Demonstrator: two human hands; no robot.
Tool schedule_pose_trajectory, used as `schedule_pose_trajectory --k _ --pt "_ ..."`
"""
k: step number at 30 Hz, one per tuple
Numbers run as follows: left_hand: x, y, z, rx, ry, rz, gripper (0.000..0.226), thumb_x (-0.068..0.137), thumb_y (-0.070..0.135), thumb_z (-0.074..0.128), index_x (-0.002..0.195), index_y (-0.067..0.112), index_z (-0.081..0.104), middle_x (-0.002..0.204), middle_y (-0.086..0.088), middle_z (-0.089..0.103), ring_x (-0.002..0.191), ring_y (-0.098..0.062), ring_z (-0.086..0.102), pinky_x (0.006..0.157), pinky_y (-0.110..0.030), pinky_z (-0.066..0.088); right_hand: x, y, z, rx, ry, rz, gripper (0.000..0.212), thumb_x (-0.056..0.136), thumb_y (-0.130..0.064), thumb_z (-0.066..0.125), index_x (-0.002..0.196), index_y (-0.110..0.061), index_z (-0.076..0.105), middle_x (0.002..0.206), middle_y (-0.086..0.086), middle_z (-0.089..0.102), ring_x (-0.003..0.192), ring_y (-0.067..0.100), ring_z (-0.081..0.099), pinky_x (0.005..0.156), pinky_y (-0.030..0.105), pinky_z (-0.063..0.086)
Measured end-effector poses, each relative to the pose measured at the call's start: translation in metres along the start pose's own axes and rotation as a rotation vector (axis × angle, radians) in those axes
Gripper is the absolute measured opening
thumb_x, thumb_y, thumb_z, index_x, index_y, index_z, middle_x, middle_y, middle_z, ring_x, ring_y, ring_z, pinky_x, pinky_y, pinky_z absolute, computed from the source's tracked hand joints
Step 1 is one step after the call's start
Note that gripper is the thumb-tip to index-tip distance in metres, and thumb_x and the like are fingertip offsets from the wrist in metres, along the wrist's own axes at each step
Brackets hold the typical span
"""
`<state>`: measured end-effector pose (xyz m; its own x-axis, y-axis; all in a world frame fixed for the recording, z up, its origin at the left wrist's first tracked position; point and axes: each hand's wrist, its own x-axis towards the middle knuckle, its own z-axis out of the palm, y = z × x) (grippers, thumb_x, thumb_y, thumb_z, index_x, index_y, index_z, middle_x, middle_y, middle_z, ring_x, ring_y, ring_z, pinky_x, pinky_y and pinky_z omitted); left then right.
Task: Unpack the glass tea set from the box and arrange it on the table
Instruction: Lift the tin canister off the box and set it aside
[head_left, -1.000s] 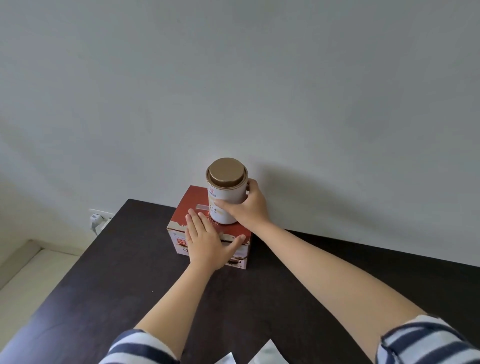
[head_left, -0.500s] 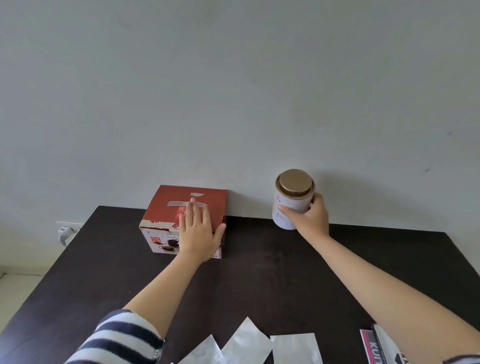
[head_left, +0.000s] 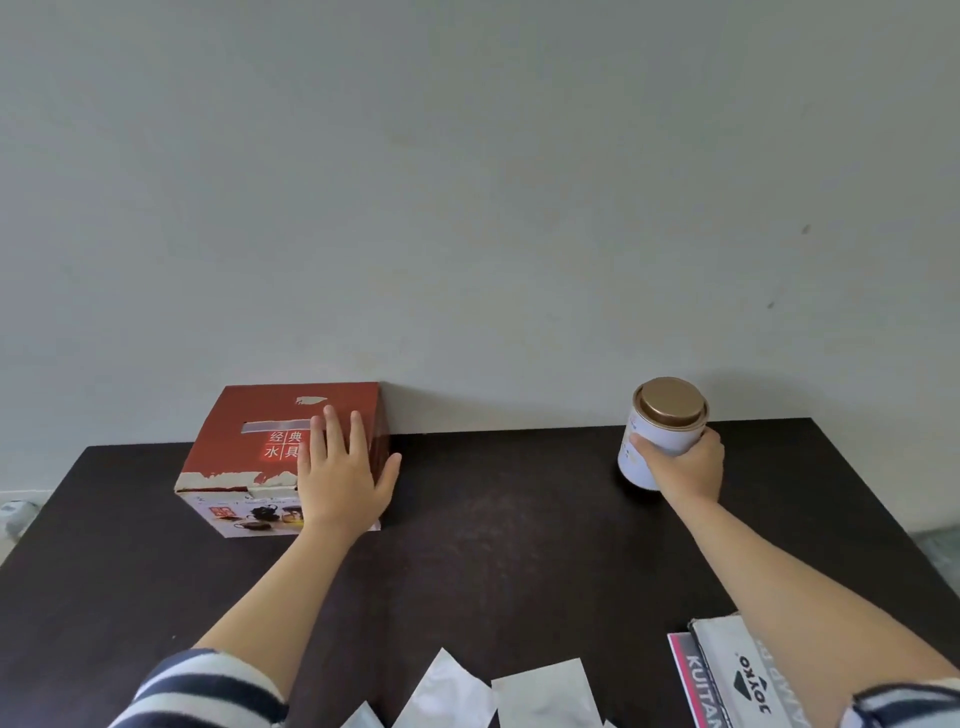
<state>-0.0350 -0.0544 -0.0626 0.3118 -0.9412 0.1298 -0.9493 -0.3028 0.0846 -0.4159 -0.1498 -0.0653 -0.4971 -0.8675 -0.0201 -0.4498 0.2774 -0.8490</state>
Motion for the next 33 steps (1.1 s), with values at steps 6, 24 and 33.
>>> schedule_pose_trajectory --k 6,24,33 --pt "0.002 0.000 0.009 -0.027 0.056 0.012 0.082 0.084 0.064 0.031 0.140 0.004 0.040 0.147 -0.028 0.034 0.136 -0.045 0.031 0.103 -0.058 0.036 0.020 0.016 0.001 0.038 0.043 0.096 0.090 0.063 -0.037 0.086 0.136 -0.013 0.038 0.133 0.007 0.051 0.122 0.029 0.051 0.097 0.041 0.044" --pt "0.003 -0.002 0.011 -0.017 0.085 0.021 0.088 0.081 0.069 0.029 0.140 0.004 0.038 0.147 -0.027 0.034 0.137 -0.045 0.031 0.103 -0.057 0.036 0.048 0.002 -0.001 0.039 -0.008 0.266 0.098 0.070 -0.034 0.083 0.143 -0.006 0.024 0.140 0.014 0.045 0.127 0.034 0.046 0.103 0.043 0.040" --pt "0.001 0.002 0.000 0.000 -0.027 0.013 0.096 0.082 0.075 0.029 0.151 0.011 0.013 0.158 -0.019 0.008 0.146 -0.036 0.006 0.116 -0.047 0.015 -0.044 -0.047 0.042 0.069 -0.216 0.297 0.084 0.087 -0.034 0.067 0.147 -0.001 0.019 0.147 0.017 0.036 0.129 0.034 0.044 0.094 0.036 0.044"
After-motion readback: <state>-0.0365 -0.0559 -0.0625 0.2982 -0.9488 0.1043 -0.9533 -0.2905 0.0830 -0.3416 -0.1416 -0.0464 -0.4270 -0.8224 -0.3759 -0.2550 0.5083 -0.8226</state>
